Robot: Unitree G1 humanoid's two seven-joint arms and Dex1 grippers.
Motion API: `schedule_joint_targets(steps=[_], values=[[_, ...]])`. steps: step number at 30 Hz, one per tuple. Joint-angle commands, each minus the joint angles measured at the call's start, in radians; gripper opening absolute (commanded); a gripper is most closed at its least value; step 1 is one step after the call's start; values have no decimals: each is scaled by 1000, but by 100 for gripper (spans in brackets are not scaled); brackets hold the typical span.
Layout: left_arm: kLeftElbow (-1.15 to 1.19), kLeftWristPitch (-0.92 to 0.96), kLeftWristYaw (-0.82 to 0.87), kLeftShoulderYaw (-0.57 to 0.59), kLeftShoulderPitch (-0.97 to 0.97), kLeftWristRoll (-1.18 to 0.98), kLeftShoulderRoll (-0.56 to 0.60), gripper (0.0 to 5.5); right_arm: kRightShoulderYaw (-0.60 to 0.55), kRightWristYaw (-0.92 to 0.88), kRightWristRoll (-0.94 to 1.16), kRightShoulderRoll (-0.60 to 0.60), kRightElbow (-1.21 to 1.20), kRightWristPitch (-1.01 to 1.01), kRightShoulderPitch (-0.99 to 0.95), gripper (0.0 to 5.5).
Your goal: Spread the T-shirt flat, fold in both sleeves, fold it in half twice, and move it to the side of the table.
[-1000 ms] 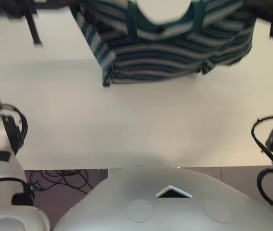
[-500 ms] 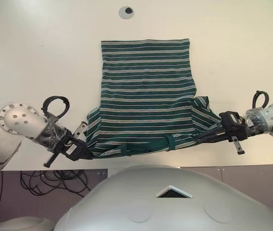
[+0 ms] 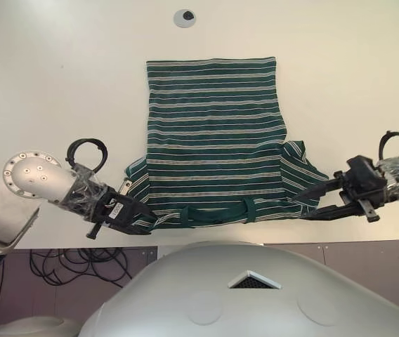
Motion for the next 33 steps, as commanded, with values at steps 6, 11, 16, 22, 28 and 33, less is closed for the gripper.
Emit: schedule_joint_targets(steps=[6,11,16,22,28,33], values=[[145,-19,25,108,-106,-96,-84,155,260,-328,-622,103,379,-473,-84,217],[277,-76,53,119,-130,-24,-115,155,299,-349,-713,39,601,-614,-96,217],[355,-161,80,76,-129,85,-142,155,300,-363,-743,-21,746,-666,-143,217],[396,-199,138,-4,-115,147,-232,155,300,-365,-695,-11,759,-690,-155,217],[375,-204,211,-67,-144,144,-367,155,284,-341,-630,5,711,-690,-145,217],[329,-140,328,-115,-235,150,-503,155,215,-272,-455,13,574,-633,-128,217]])
